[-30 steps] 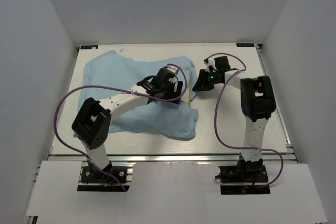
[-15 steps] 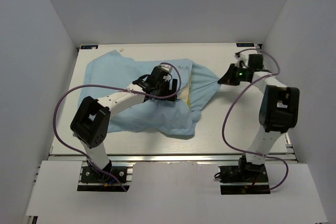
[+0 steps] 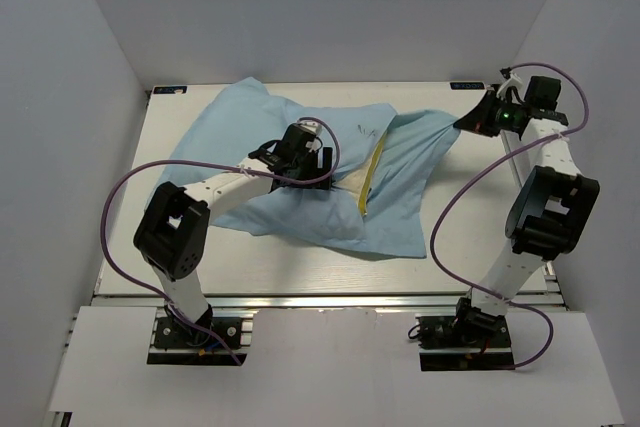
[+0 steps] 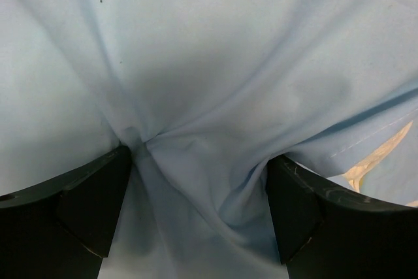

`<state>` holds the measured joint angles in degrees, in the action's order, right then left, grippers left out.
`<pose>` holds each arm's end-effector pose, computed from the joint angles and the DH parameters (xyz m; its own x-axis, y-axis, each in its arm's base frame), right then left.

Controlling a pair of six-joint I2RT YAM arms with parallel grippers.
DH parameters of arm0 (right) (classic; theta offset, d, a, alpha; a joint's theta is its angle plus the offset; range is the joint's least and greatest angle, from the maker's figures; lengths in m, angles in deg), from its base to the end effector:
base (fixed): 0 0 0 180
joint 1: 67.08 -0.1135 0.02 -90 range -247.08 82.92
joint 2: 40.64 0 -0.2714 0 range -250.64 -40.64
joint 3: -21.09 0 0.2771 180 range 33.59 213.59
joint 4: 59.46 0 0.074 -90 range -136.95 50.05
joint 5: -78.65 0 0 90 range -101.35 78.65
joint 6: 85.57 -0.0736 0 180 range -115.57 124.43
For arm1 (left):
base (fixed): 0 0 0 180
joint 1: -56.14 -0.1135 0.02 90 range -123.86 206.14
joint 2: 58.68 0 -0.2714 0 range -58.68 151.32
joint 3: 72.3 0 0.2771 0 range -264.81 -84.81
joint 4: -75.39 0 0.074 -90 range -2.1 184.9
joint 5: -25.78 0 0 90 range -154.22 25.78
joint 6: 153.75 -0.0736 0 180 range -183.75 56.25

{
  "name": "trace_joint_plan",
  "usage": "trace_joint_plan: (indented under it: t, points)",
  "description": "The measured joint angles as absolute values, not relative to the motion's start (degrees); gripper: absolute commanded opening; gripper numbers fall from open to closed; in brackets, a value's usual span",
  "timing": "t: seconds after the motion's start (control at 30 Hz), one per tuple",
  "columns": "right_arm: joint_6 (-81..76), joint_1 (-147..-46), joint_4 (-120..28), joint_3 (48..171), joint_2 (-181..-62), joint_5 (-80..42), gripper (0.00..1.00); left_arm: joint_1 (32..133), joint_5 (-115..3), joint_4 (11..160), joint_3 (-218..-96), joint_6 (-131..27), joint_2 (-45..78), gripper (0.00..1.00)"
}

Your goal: Put the pillow into the pillowcase

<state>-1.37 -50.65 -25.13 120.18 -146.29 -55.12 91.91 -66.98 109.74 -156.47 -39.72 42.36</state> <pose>0.4600 -0.0826 0.2599 -0.6547 0.2691 -0.7063 -0.2324 0.8175 0.5269 0.3506 -0.2482 0.1845 -0.8055 0.0790 -0.5873 0.2533 0.9419 -0.2208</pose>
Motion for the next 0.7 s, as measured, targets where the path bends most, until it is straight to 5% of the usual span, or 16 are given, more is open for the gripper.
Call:
trace_joint_plan:
  t: [0.1, 0.33, 0.43, 0.7]
  points:
    - [-0.4, -50.7, -22.9, 121.9, -146.3, -55.2, 0.06, 91.8, -66.9, 109.6, -156.5, -39.7, 42.3, 0.90]
    - [12.9, -50.0, -20.3, 116.6, -140.5, -55.1, 0.66, 90.9, -66.5, 110.1, -156.5, -39.8, 41.4, 0.88]
    - [19.0, -50.1, -20.3, 108.0, -128.5, -56.2, 0.80, 90.3, -66.6, 111.1, -156.6, -40.4, 40.1, 0.88]
    - [34.5, -74.1, -24.8, 98.3, -115.7, -55.9, 0.82, 90.0, -65.8, 113.3, -158.0, -41.5, 39.8, 0.88]
